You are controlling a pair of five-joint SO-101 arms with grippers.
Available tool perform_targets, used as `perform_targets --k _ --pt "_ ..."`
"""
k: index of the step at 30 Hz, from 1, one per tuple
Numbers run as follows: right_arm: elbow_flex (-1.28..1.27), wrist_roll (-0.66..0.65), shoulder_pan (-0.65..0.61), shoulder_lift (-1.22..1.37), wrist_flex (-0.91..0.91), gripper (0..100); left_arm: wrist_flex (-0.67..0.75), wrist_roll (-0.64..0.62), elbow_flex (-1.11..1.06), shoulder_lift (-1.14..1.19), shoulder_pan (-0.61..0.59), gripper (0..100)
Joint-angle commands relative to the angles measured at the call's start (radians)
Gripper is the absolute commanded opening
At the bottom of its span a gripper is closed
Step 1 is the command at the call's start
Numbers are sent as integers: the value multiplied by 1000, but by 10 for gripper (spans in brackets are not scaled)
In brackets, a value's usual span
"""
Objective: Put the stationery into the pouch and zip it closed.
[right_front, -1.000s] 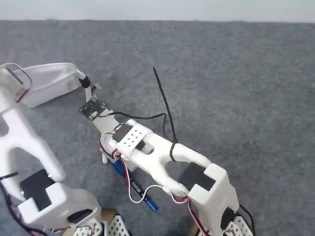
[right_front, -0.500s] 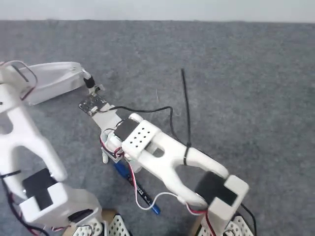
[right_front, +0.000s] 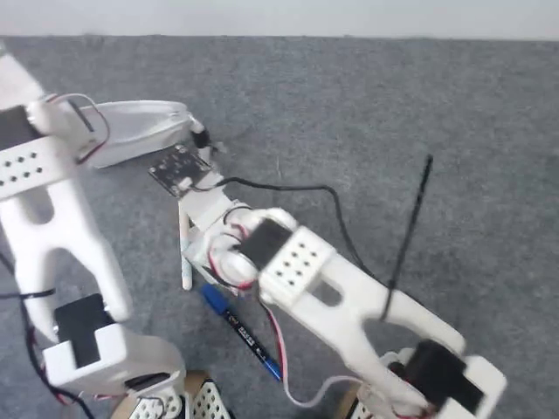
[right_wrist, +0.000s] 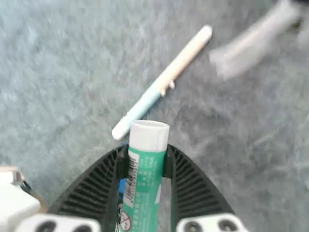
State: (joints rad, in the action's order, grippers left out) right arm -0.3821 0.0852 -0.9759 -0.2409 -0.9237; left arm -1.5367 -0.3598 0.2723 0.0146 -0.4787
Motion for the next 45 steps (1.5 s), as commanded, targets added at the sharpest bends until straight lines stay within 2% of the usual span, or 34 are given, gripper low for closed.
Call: perform_targets --k 1,5,12,25,33,45 --pt "-124 -6 18 -157 196 6 -12 -17 8 -15 34 9" --pt "-282 -6 18 -269 398 6 -21 -17 8 -15 69 9" --pt "-434 -6 18 -392 604 6 -21 -17 10 -15 127 9" --pt "-468 9 174 -414 909 6 -25 12 10 -15 192 9" --pt "-463 8 242 -414 1205 6 -25 12 10 -15 199 9" --pt "-255 8 242 -337 1245 6 -26 9 8 -15 193 9"
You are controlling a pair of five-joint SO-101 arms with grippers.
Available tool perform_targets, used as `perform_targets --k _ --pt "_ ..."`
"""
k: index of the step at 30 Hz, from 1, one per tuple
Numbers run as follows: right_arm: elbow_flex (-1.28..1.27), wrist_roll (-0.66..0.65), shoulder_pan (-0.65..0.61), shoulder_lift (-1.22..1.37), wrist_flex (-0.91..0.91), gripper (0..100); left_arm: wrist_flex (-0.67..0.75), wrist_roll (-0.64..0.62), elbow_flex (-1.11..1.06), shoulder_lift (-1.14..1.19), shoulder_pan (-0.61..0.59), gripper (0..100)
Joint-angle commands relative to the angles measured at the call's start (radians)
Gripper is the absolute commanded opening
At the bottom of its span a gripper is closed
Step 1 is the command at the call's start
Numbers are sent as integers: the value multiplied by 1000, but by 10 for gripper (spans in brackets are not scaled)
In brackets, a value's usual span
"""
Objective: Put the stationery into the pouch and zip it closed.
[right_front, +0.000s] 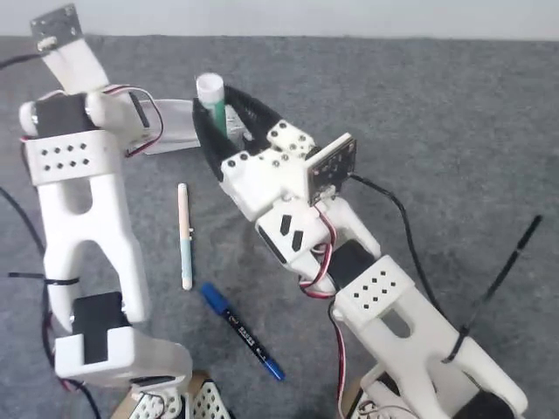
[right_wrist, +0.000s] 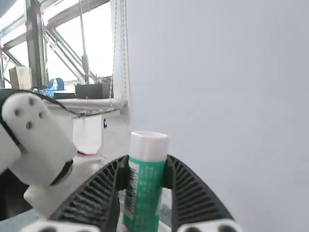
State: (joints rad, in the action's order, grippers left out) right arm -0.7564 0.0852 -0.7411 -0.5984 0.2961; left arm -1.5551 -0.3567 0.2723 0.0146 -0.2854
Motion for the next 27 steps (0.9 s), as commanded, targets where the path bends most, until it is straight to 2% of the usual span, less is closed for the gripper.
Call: perform_targets --k 1,8,15,22,27 --pt "150 8 7 53 27 6 -8 6 8 -15 0 9" --pt "339 9 8 303 35 6 -3 6 8 -14 0 9" --pt "362 8 12 503 346 6 -2 6 8 -11 5 9" --pt "376 6 12 615 363 6 -2 6 8 -6 2 9" --pt "391 6 25 687 453 6 -2 6 7 -6 0 9"
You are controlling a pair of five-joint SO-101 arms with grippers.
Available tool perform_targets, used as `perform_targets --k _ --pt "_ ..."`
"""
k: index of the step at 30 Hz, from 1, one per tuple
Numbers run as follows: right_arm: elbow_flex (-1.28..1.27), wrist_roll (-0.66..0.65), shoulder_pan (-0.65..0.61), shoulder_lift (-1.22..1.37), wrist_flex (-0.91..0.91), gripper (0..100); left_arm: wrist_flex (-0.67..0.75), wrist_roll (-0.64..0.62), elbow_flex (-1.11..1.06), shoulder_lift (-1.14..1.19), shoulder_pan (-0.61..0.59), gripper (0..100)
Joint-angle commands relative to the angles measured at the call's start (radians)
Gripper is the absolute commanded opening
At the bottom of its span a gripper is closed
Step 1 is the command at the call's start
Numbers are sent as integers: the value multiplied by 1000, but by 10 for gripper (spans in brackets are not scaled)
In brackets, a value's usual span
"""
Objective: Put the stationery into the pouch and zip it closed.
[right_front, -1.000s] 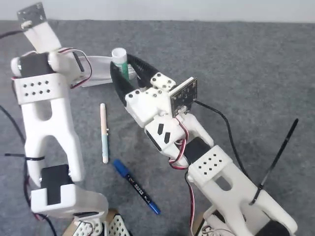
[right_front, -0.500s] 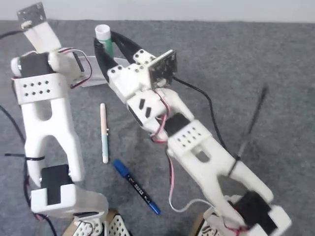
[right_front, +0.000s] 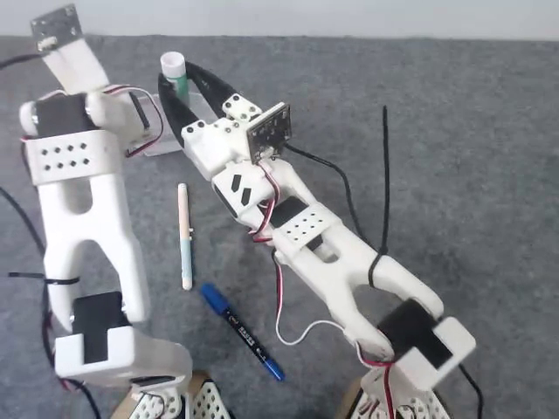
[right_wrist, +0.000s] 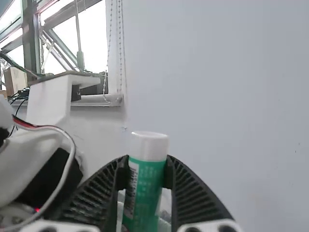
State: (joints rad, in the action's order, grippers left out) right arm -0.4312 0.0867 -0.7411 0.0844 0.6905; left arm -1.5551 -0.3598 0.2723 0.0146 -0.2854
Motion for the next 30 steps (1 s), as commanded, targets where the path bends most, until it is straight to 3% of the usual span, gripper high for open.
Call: perform_targets --k 1,9,12,17,30 --pt "66 -5 27 19 76 6 -2 9 7 -5 0 9" --pt "64 -269 13 157 217 11 14 11 -8 -6 0 9" --pt "60 -278 4 171 220 30 14 11 -8 -6 0 9" --pt "58 -275 4 171 220 154 12 12 -8 -6 -2 9" --pt "-68 -272 1 61 220 155 15 14 -7 -6 -28 9"
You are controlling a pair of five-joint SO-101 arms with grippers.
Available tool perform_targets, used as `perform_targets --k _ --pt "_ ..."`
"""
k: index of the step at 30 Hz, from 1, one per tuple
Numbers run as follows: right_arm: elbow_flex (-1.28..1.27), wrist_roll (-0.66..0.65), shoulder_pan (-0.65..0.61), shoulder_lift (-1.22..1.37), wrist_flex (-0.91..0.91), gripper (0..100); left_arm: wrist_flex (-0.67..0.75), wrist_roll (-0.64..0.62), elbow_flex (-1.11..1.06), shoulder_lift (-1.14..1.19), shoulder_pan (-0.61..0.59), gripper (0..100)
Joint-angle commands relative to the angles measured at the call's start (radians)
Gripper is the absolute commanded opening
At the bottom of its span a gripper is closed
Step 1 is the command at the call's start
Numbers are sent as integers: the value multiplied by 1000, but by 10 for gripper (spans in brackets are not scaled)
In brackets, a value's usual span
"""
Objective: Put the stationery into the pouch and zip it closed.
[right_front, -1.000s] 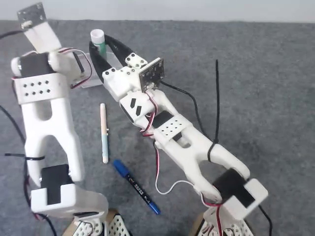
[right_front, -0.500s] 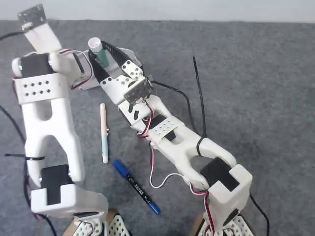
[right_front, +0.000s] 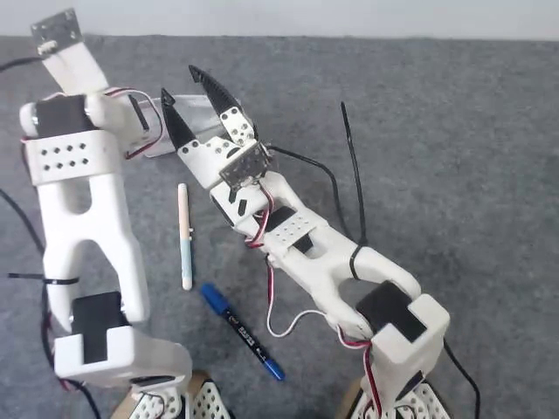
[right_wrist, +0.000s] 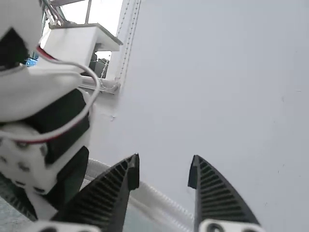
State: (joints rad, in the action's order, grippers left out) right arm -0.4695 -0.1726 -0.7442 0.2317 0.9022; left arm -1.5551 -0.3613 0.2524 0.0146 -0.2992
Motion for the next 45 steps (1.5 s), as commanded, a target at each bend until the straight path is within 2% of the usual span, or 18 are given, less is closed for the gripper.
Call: perform_targets --k 1,5,13,23,28,31,39,45 --pt "-44 -12 -2 -107 8 155 18 15 13 -6 -14 9" --pt "-83 -12 -15 -182 -27 155 26 15 13 -6 -18 9" --pt "-89 -11 -21 -381 -297 155 29 15 13 -12 -61 9" --pt "-210 -2 -25 -708 -871 155 29 14 18 -14 -143 9" --pt "-255 146 -31 -816 -1113 155 29 14 19 -14 -192 9" --pt "-255 196 -65 -828 -1242 155 28 14 28 -15 -229 9" --pt "-256 207 -213 -820 -1438 155 28 11 50 -15 -313 9" --pt "-250 204 -294 -687 -1471 155 28 9 51 -15 -358 9"
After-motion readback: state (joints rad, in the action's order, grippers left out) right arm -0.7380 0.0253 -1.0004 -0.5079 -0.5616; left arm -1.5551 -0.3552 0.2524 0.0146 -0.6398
